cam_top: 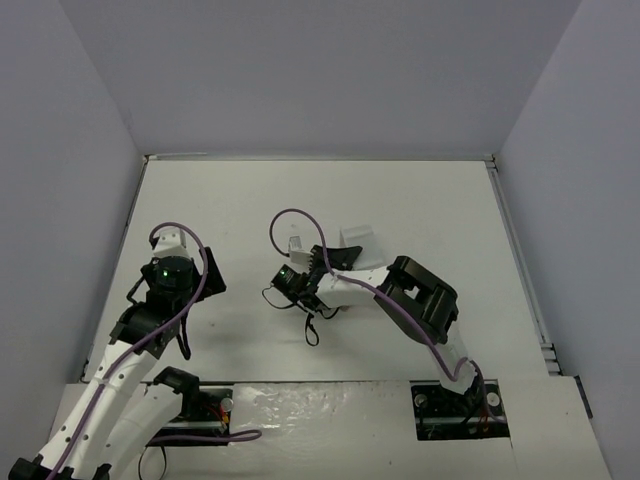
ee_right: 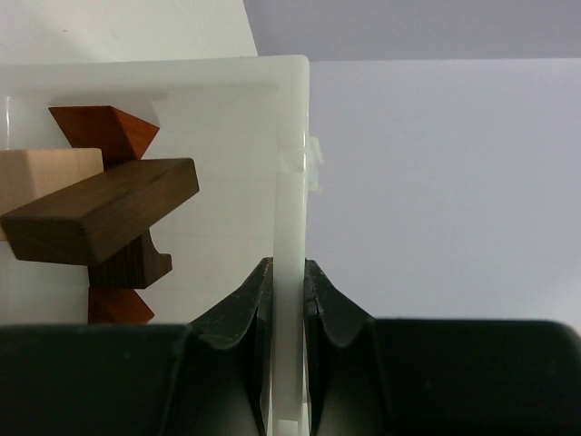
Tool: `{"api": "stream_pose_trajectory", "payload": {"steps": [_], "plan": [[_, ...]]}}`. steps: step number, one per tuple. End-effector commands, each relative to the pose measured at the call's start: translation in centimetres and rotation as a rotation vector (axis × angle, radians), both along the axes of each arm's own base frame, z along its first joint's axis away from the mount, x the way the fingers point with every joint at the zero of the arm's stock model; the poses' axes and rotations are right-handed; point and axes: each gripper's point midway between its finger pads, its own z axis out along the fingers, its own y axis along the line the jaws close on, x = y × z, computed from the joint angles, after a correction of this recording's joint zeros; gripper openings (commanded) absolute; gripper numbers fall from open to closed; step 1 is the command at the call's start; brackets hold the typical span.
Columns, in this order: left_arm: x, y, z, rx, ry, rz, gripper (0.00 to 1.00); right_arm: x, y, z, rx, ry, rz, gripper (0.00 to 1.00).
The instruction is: Build the wood block tower
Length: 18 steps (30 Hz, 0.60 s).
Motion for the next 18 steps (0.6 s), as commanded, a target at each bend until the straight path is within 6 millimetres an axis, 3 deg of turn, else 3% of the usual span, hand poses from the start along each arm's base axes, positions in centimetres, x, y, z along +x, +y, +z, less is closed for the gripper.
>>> {"api": "stream_pose_trajectory", "payload": {"steps": [1, 6, 11, 12, 15, 17, 18], "plan": [[1.1, -0.2, 1.8, -0.009, -0.069, 0.004, 0.93, -0.1, -0.4, 4.9, -0.012, -0.131, -0.066, 0.0], [0.9, 0.0, 1.7, -0.004, -0.065, 0.015, 0.93, 0.0, -2.0, 4.3, -0.033, -0.129, -0.095, 0.0], [1.0, 0.1, 1.8, 0.0, -0.066, 0.017, 0.93, -0.6, 2.0, 5.9, -0.011, -0.148, -0.033, 0.0], [1.0, 0.1, 1.8, 0.0, -0.066, 0.017, 0.93, -0.8, 1.7, 5.8, -0.026, -0.139, -0.031, 0.0], [1.0, 0.1, 1.8, -0.003, -0.069, 0.017, 0.93, 0.3, -3.1, 5.1, -0.011, -0.127, -0.116, 0.0], [1.1, 0.0, 1.8, -0.006, -0.073, 0.016, 0.93, 0.3, -2.7, 5.8, -0.044, -0.152, -0.132, 0.0], [1.1, 0.0, 1.8, -0.006, -0.072, 0.015, 0.93, 0.0, -1.5, 5.8, -0.056, -0.14, -0.103, 0.0]]}}
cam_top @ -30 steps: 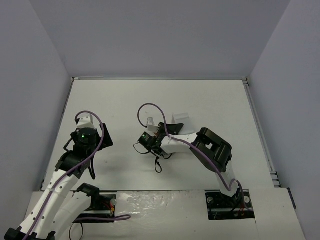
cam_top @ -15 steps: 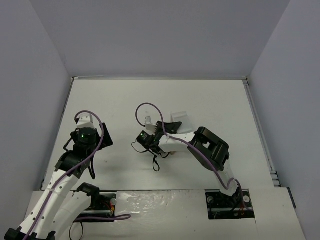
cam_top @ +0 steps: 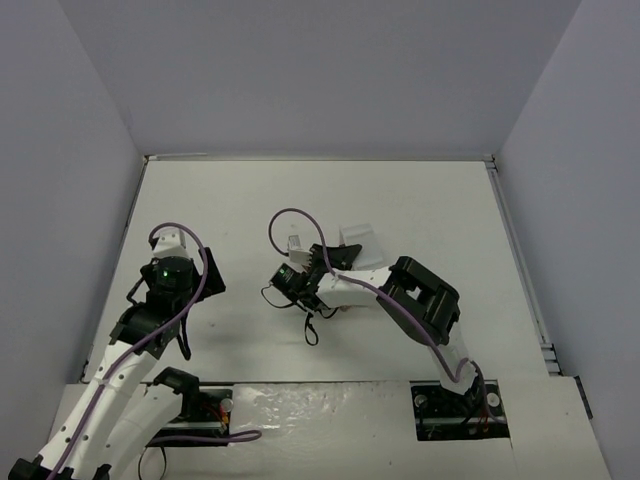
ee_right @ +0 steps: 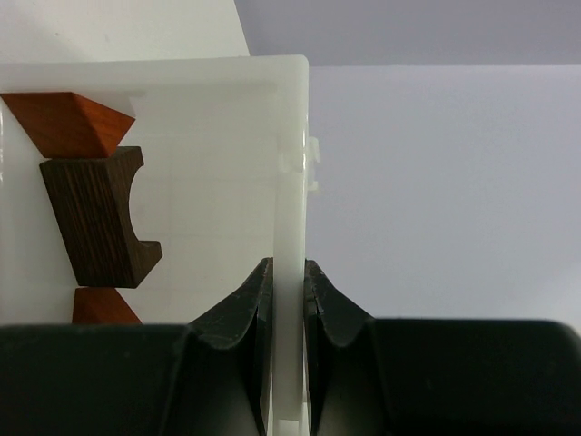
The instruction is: Build the wood block tower
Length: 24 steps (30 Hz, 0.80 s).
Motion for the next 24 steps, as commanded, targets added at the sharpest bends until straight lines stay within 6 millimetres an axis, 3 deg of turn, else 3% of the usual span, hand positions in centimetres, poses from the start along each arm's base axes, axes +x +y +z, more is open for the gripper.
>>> {"api": "stream_pose_trajectory", "payload": {"steps": [1, 7, 14, 15, 17, 19, 24], "plan": [[1.1, -0.2, 1.7, -0.009, -0.068, 0.007, 0.93, -0.5, -0.5, 4.8, -0.047, -0.127, -0.073, 0.0], [1.0, -0.1, 1.8, -0.01, -0.07, 0.009, 0.93, -0.6, -2.1, 3.8, -0.081, -0.118, -0.094, 0.0], [0.9, 0.0, 1.8, -0.009, -0.072, 0.011, 0.93, -0.9, 1.1, 5.6, -0.057, -0.14, -0.054, 0.0], [1.0, -0.1, 1.9, -0.01, -0.072, 0.011, 0.93, -0.9, 0.8, 5.8, -0.046, -0.137, -0.053, 0.0], [0.9, -0.1, 1.8, -0.013, -0.071, 0.011, 0.93, 0.2, -3.1, 5.0, -0.057, -0.13, -0.134, 0.0], [1.0, -0.2, 1.7, -0.014, -0.07, 0.008, 0.93, 0.1, -5.0, 4.9, -0.117, -0.132, -0.184, 0.0], [0.9, -0.1, 1.8, -0.015, -0.074, 0.009, 0.93, 0.3, -4.5, 5.0, -0.114, -0.138, -0.182, 0.0]]}}
